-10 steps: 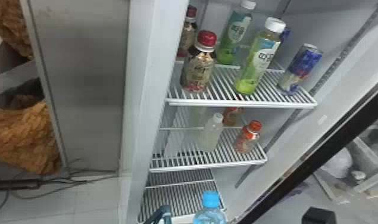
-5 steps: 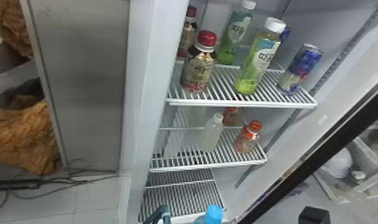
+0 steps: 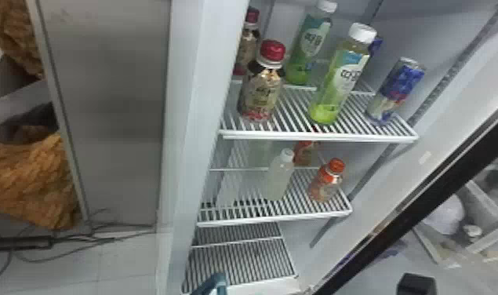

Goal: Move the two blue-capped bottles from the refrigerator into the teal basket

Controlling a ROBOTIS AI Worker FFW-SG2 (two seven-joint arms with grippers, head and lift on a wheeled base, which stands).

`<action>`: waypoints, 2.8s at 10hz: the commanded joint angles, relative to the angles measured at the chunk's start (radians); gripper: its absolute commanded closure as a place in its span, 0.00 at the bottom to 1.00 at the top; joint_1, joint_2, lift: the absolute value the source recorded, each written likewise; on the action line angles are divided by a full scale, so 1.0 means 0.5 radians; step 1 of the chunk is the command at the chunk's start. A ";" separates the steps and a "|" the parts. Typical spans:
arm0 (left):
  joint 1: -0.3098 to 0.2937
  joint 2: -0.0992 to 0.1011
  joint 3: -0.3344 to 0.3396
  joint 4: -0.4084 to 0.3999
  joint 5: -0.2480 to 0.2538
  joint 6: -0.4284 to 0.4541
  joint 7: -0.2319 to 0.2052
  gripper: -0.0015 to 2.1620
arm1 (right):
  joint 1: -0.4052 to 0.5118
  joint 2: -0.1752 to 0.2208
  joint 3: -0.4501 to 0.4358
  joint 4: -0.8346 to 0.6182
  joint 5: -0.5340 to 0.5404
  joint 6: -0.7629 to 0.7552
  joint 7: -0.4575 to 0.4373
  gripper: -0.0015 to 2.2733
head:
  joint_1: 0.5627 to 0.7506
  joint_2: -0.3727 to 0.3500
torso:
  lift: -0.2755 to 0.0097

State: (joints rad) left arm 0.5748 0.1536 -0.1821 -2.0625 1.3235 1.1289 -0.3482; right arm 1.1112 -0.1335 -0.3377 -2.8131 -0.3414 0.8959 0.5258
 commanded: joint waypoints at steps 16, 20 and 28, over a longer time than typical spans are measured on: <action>-0.050 0.000 -0.019 -0.011 -0.008 -0.015 0.000 0.54 | -0.337 0.187 0.132 0.789 0.180 -2.023 -0.334 0.10 | 0.70 0.03 | 0.41; -0.060 -0.003 -0.032 -0.011 -0.005 -0.020 0.000 0.54 | -0.529 0.184 0.129 1.103 0.210 -2.136 -0.337 0.11 | 0.70 0.03 | 0.41; -0.075 0.000 -0.047 -0.011 -0.002 -0.005 0.003 0.54 | -0.588 0.178 0.132 1.196 0.281 -2.239 -0.355 0.11 | 0.70 0.03 | 0.41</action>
State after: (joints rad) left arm 0.5382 0.1526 -0.2056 -2.0678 1.3231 1.1253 -0.3470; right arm 0.8175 -0.0441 -0.2715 -2.2152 -0.2044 -0.2228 0.3482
